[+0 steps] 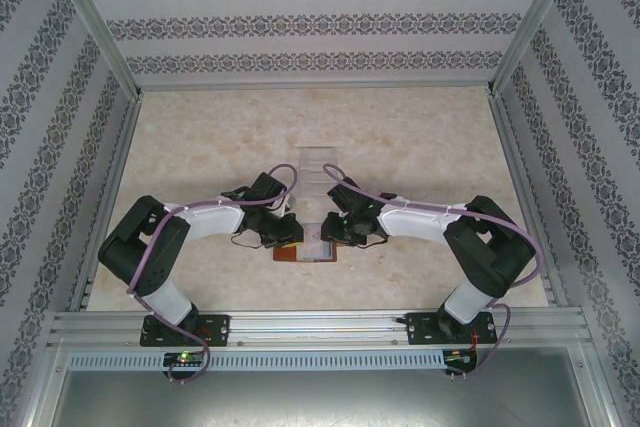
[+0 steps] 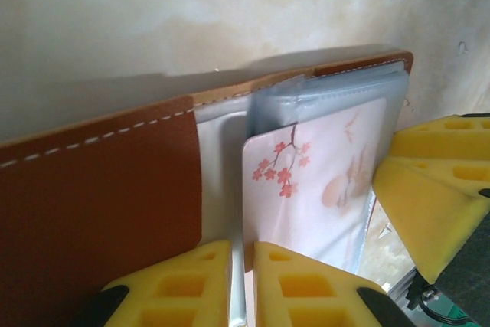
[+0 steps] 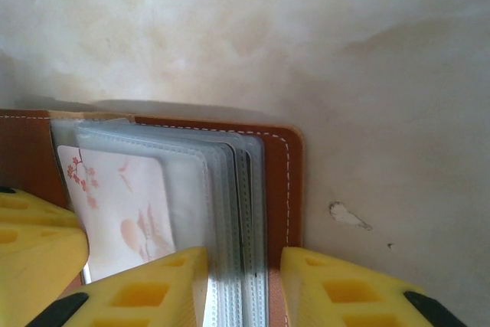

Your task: Take the credit cards out of the card holder

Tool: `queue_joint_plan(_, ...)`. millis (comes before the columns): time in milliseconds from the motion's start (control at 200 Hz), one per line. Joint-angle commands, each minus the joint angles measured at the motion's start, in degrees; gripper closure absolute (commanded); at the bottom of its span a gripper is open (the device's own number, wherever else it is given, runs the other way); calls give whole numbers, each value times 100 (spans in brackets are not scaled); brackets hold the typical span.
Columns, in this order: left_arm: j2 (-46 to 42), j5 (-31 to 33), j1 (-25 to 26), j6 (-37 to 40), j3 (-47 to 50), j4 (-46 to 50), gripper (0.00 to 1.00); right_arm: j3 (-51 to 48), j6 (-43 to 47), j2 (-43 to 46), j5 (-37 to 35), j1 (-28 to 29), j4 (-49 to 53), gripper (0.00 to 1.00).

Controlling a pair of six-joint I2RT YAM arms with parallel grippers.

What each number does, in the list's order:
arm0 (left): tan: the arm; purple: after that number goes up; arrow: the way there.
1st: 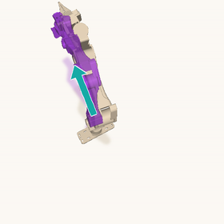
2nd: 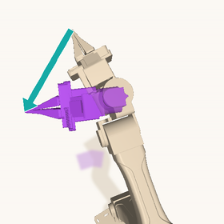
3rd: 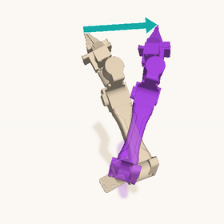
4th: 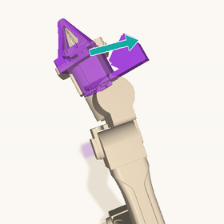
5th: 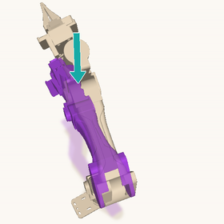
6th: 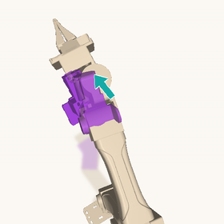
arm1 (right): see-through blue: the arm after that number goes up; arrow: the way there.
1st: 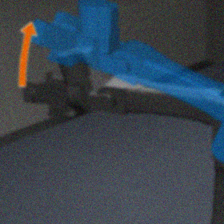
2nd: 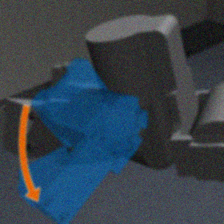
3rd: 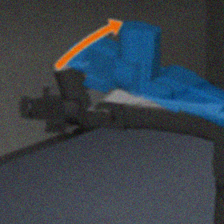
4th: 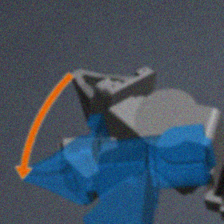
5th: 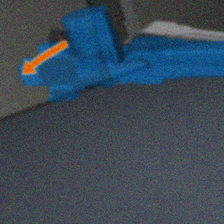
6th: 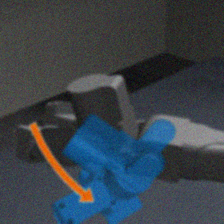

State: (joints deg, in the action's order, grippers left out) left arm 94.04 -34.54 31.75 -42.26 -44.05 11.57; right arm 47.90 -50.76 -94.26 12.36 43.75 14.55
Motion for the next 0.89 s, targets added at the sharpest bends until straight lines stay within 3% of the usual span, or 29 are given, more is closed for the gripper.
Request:
queue_joint_plan(0, -116, 302, -45, 152, -8, 514, 85, -61, 81, -200, -223, 20, 272, 66)
queue_joint_plan(230, -462, 374, -105, 43, -34, 452, 81, -44, 83, -164, -217, 12, 295, 66)
queue_joint_plan(415, -657, -160, -286, -371, 288, -460, 72, -19, 80, -142, -206, 12, 294, 66)
queue_joint_plan(889, -67, -464, -336, -486, 414, -889, 66, 53, 93, -136, -137, 12, 330, 66)
